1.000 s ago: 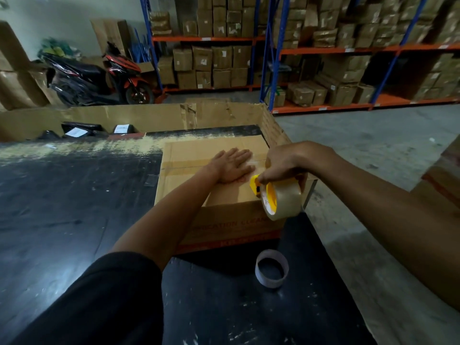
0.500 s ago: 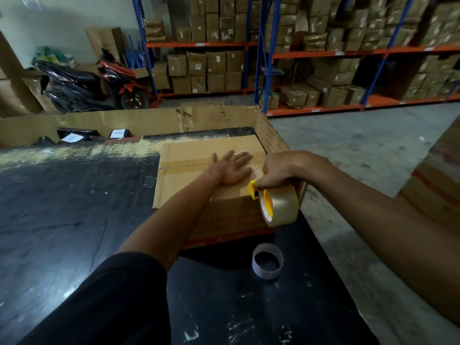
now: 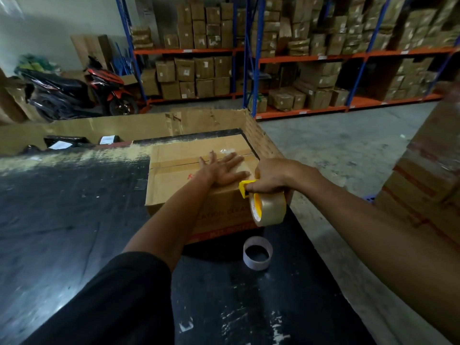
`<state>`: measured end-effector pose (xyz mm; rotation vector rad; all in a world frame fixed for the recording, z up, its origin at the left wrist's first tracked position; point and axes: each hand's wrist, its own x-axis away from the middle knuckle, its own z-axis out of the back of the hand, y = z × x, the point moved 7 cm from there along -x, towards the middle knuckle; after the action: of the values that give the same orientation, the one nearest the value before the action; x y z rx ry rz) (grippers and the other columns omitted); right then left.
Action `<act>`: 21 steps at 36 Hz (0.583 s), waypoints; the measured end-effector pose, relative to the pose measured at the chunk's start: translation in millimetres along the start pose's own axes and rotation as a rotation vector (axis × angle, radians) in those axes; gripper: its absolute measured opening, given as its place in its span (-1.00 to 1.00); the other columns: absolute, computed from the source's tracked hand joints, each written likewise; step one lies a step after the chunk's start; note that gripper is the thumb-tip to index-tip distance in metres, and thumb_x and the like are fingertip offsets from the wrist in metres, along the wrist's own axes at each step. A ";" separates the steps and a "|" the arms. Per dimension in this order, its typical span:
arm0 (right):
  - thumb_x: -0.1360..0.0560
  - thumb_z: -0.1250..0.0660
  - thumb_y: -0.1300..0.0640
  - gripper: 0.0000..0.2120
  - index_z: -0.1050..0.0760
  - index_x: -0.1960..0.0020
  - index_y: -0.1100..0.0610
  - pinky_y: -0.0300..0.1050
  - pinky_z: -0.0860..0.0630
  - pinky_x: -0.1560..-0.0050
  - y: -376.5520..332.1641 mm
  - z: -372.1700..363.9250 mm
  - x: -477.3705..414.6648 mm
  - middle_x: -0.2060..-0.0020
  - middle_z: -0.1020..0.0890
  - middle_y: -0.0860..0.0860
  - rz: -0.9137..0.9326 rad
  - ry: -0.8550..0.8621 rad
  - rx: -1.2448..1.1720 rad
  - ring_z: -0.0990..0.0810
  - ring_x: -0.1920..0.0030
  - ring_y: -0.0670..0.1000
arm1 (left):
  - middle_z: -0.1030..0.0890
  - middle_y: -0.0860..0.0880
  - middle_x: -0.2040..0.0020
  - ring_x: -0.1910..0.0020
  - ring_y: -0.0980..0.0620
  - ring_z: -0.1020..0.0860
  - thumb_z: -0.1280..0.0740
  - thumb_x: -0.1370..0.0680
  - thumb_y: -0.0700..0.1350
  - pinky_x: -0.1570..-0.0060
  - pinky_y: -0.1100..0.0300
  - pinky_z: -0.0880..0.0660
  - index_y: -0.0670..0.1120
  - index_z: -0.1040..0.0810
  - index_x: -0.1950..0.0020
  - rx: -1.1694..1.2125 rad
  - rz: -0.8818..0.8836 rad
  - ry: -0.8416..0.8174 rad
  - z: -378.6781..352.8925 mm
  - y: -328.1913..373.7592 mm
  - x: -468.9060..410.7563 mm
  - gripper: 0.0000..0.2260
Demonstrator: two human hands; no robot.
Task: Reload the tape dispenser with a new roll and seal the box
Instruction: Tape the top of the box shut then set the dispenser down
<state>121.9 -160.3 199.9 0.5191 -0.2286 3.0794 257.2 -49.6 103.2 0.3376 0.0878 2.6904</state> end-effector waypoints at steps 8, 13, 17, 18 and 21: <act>-0.52 -0.36 -0.26 -0.55 -0.49 0.04 0.16 -0.02 -0.60 0.25 4.8 -7.5 11.6 0.12 -0.56 0.10 -0.003 -0.032 0.054 -0.60 0.18 0.10 | 0.15 0.19 -0.69 -0.63 -0.33 0.26 0.02 -0.50 0.53 -0.43 -0.56 0.22 0.35 0.10 -0.63 0.005 0.003 -0.022 1.5 -0.1 0.5 -0.27; -0.49 -0.34 -0.31 -0.51 -0.51 -0.08 0.12 0.03 -0.64 0.10 12.3 -12.5 -1.0 0.03 -0.57 0.12 -0.007 -0.017 0.016 -0.64 0.05 0.13 | 0.15 0.18 -0.69 -0.63 -0.34 0.24 0.05 -0.52 0.52 -0.42 -0.57 0.21 0.34 0.12 -0.63 -0.025 -0.015 0.021 0.5 0.3 1.0 -0.28; -0.50 -0.34 -0.25 -0.47 -0.57 -0.16 0.21 -0.05 -0.58 0.18 20.3 -14.0 -16.1 0.09 -0.61 0.09 -0.038 -0.068 -0.082 -0.65 0.06 0.11 | 0.14 0.18 -0.69 -0.64 -0.35 0.20 0.07 -0.52 0.52 -0.43 -0.58 0.20 0.34 0.12 -0.63 -0.052 -0.021 0.048 -2.0 1.8 1.0 -0.28; -0.51 -0.35 -0.23 -0.47 -0.56 -0.19 0.22 -0.05 -0.59 0.18 22.8 -13.5 -20.8 0.07 -0.61 0.11 -0.045 -0.077 -0.129 -0.65 0.04 0.12 | 0.14 0.18 -0.69 -0.64 -0.35 0.20 0.07 -0.51 0.53 -0.43 -0.58 0.20 0.34 0.12 -0.63 -0.050 -0.022 0.052 -1.0 1.0 0.3 -0.28; -0.55 -0.38 -0.12 -0.53 -0.42 -0.24 0.21 0.05 -0.68 0.02 31.7 -25.6 -32.1 -0.02 -0.57 0.17 -0.102 -0.204 -0.288 -0.65 -0.07 0.19 | 0.14 0.18 -0.69 -0.64 -0.35 0.20 0.06 -0.52 0.52 -0.42 -0.59 0.18 0.35 0.12 -0.63 -0.056 -0.019 0.048 -0.3 -0.5 -0.3 -0.29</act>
<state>142.8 -187.5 161.0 0.7987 -0.6157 2.8247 257.6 -49.2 102.8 0.2543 0.0300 2.6765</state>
